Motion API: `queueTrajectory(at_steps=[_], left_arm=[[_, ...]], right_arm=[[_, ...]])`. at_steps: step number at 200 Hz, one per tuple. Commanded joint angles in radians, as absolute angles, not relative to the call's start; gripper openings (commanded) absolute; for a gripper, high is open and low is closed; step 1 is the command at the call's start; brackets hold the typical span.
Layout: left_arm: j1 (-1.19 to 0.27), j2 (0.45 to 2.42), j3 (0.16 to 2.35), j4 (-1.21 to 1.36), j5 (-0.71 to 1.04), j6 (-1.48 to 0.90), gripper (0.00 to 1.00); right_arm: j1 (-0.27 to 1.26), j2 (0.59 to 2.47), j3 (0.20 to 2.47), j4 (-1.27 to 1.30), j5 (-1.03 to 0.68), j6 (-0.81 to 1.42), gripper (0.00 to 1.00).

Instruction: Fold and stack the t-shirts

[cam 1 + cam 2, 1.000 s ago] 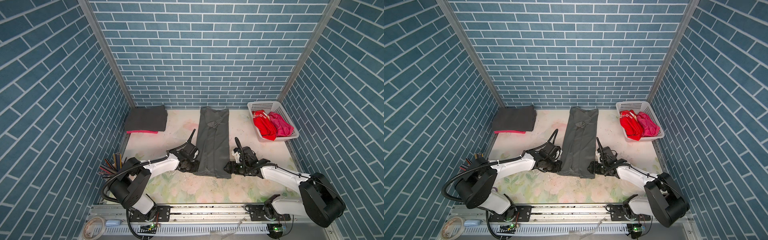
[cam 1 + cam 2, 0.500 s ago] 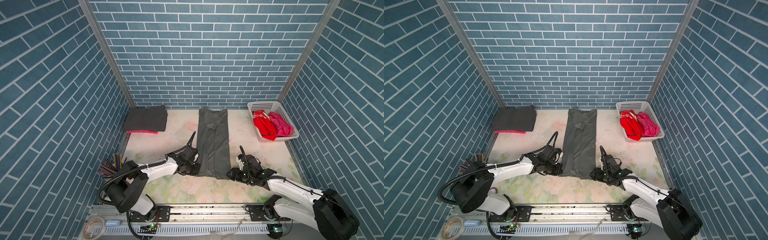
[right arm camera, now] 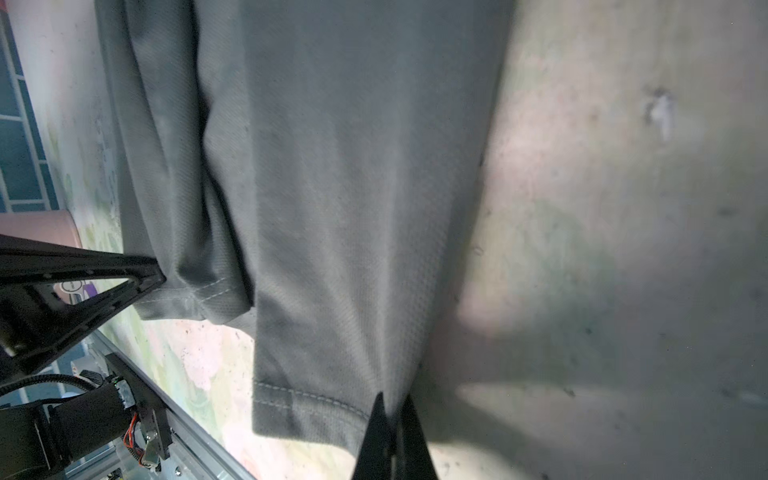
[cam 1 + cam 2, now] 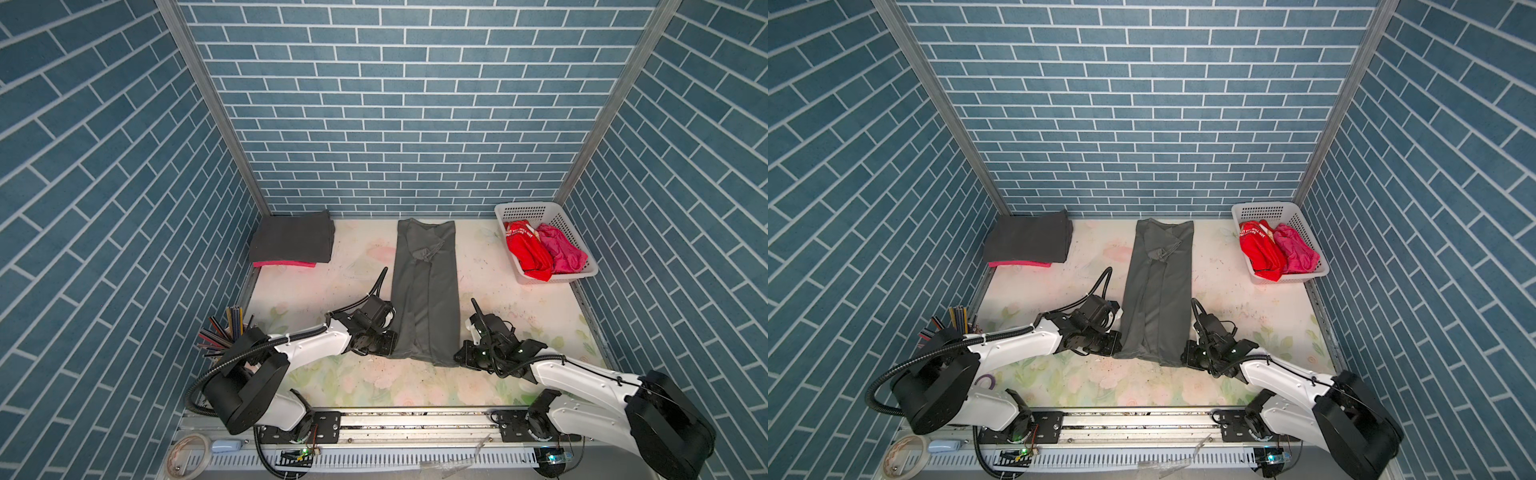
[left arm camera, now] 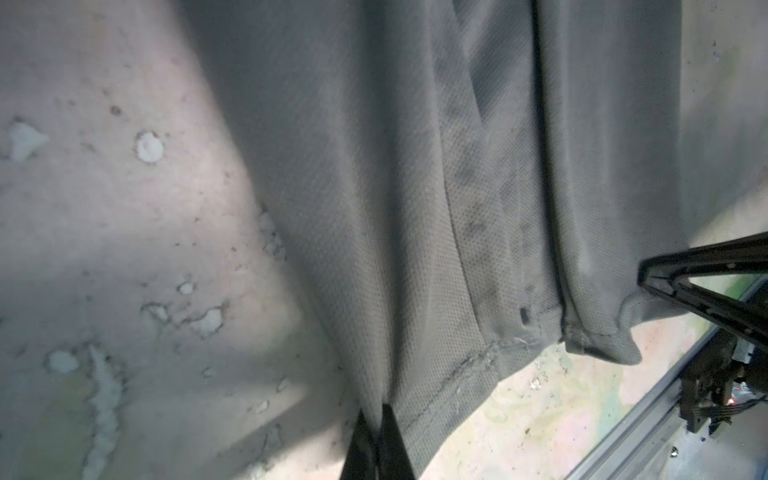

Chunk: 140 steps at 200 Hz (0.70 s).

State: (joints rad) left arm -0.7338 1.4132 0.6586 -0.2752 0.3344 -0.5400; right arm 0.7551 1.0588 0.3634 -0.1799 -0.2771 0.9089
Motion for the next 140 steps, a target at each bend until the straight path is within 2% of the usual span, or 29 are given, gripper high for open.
queueTrajectory(at_steps=[1, 24, 51, 92, 140], left_arm=[[-0.741, 1.335, 0.649, -0.323, 0.367, -0.565, 0.00], [-0.735, 1.264, 0.678, -0.335, 0.414, -0.609, 0.00], [-0.673, 1.300, 0.764, -0.387, 0.442, -0.587, 0.00], [-0.575, 1.457, 0.932, -0.447, 0.419, -0.493, 0.00], [-0.478, 1.673, 1.108, -0.433, 0.448, -0.460, 0.00]], right_arm=[[0.770, 0.979, 0.433, -0.338, -0.227, 0.937, 0.00], [0.772, 0.953, 0.493, -0.358, -0.232, 0.936, 0.00], [0.770, 0.995, 0.572, -0.346, -0.209, 0.915, 0.00], [0.715, 1.090, 0.652, -0.260, -0.195, 0.865, 0.00], [0.531, 1.264, 0.747, -0.143, -0.293, 0.755, 0.00]])
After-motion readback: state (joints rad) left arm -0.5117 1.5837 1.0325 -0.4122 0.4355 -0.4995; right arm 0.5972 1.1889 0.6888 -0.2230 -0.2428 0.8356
